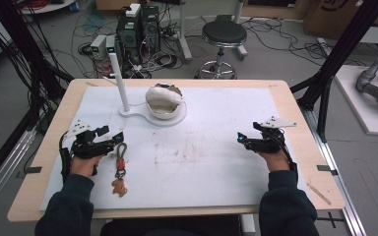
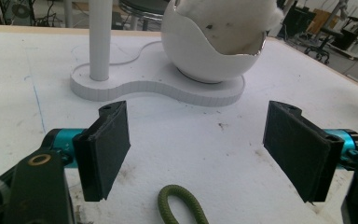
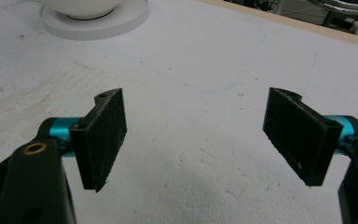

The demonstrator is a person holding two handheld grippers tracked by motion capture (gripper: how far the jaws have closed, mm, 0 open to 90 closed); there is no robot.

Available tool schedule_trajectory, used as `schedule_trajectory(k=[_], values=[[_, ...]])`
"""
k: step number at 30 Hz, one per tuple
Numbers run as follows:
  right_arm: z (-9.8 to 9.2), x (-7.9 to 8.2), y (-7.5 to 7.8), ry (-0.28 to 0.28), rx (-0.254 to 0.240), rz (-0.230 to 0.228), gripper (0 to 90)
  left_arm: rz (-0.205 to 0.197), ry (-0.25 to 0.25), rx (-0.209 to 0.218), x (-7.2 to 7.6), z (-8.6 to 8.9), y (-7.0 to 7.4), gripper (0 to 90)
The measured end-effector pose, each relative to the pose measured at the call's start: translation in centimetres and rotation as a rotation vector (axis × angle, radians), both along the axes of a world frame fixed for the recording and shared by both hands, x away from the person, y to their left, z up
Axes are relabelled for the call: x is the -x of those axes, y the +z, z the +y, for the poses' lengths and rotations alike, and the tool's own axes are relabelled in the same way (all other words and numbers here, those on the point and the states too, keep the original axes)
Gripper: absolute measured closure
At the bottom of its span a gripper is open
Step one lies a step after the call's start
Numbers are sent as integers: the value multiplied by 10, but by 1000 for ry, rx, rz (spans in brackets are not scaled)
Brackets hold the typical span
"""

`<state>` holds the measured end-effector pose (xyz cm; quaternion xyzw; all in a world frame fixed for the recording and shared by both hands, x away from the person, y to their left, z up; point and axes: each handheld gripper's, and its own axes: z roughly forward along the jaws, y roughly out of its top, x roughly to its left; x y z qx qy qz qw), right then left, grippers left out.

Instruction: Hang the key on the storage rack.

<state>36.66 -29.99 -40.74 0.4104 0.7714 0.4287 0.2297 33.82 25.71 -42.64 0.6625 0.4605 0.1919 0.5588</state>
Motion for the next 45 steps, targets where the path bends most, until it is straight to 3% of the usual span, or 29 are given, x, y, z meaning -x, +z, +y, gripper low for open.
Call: schedule_trajectory(k=[13, 18, 26, 28, 31, 34, 38, 40, 43, 45], values=[[3, 1, -3, 11, 16, 6, 218, 12, 7, -1, 3, 0, 2, 229], [3, 4, -2, 24, 24, -3, 219, 64, 13, -30, 7, -5, 5, 229], [0, 7, -1, 22, 14, -3, 219, 184, 32, -196, 23, -24, 7, 257], [1, 6, -2, 26, 16, 0, 219, 233, 36, -218, 27, -25, 3, 351], [2, 6, -3, 29, 21, 5, 219, 286, 42, -244, 31, -25, -4, 379], [3, 6, -3, 33, 19, 5, 220, 311, 36, -268, 33, -27, -6, 412], [4, 6, -3, 35, 27, 1, 224, 361, 8, -363, 35, -40, -10, 422], [4, 7, -3, 36, 27, 4, 231, 359, 22, -432, 36, -46, -10, 431], [4, 6, -3, 37, 33, 9, 231, 360, 32, -465, 35, -49, -9, 475], [3, 6, -4, 35, 32, 12, 231, 348, 14, -475, 34, -49, -9, 509]])
